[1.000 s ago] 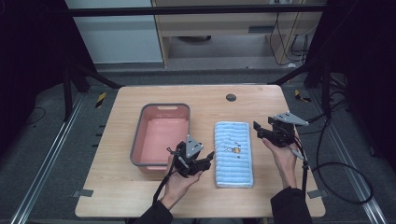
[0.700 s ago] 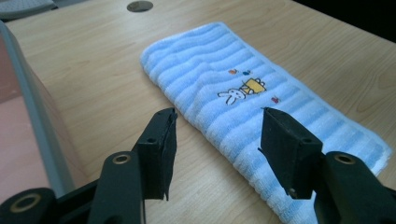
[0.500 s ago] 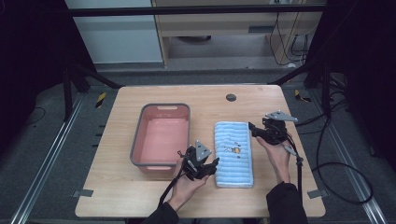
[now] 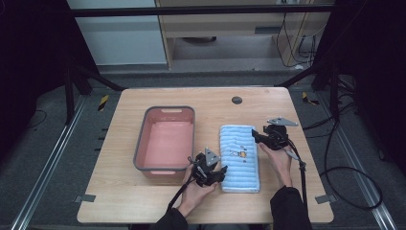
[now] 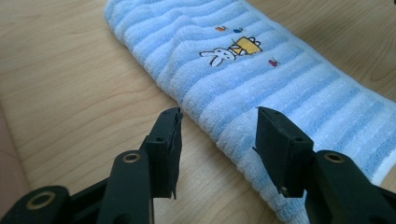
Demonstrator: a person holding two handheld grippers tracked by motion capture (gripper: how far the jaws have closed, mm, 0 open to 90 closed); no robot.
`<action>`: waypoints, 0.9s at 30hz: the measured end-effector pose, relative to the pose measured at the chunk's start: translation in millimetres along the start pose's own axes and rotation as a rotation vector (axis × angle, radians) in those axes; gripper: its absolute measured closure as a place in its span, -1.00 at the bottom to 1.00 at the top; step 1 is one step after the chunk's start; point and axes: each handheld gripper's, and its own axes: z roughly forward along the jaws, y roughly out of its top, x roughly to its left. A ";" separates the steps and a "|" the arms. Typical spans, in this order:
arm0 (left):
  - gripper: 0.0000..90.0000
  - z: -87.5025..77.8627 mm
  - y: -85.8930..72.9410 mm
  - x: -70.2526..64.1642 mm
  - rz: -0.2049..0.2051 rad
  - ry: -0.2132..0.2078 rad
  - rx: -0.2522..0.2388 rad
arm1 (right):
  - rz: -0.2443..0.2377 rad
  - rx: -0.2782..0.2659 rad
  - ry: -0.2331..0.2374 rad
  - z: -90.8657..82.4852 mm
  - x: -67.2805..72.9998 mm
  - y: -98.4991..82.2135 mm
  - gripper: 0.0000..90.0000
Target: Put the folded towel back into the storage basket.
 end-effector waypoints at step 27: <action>0.31 13.1 -14.5 -6.9 0.036 -0.013 0.059 | 0.000 0.150 0.037 33.0 6.4 -24.4 0.12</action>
